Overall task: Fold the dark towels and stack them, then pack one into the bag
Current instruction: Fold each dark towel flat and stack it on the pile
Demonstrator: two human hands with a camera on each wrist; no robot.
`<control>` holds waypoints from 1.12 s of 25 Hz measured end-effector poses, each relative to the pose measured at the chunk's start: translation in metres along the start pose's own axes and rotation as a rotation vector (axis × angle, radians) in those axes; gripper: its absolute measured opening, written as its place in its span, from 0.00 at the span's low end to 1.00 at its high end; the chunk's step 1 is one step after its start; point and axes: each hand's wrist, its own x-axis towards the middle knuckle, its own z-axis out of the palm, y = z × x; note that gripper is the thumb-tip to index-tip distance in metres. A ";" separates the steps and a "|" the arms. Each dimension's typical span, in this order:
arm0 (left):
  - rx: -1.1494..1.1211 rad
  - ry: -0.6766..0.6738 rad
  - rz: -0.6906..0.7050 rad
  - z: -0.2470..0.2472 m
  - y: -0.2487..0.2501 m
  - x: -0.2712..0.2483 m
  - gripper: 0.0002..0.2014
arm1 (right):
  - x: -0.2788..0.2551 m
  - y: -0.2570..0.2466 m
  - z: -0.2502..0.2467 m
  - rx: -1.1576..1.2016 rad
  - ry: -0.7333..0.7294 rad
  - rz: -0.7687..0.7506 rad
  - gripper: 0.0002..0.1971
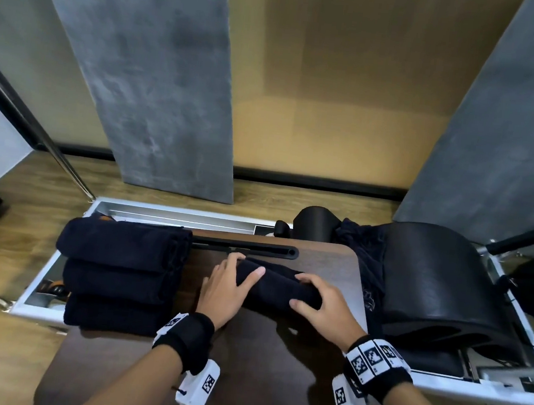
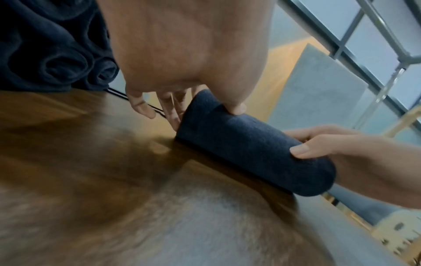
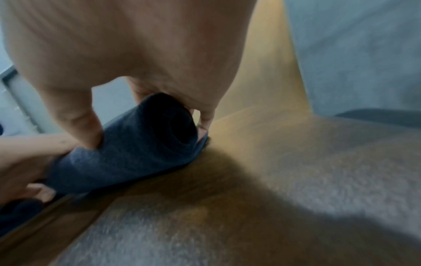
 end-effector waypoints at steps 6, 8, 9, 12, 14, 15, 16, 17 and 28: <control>-0.081 0.034 -0.137 0.018 0.014 0.022 0.27 | 0.017 0.004 0.001 0.022 0.288 0.187 0.24; -0.114 0.036 -0.163 0.022 0.012 0.027 0.27 | 0.021 0.003 0.003 -0.002 0.267 0.262 0.33; -0.126 0.041 -0.172 0.022 0.011 0.029 0.27 | 0.022 0.002 0.004 -0.030 0.247 0.294 0.35; -0.164 0.054 -0.214 0.023 0.012 0.035 0.27 | 0.026 0.000 0.006 -0.138 0.228 0.370 0.33; -0.147 0.047 -0.254 0.024 0.013 0.038 0.31 | 0.027 0.000 0.006 -0.168 0.229 0.396 0.31; -0.142 0.039 -0.277 0.024 0.014 0.038 0.33 | 0.026 0.000 0.007 -0.168 0.221 0.406 0.31; -0.146 0.032 -0.297 0.024 0.014 0.038 0.34 | 0.024 -0.001 0.007 -0.165 0.215 0.415 0.31; -0.155 0.027 -0.308 0.025 0.014 0.037 0.35 | 0.022 -0.001 0.008 -0.162 0.216 0.421 0.31; -0.398 0.040 -0.308 0.019 0.019 -0.026 0.19 | -0.036 -0.008 0.036 0.525 0.500 0.469 0.14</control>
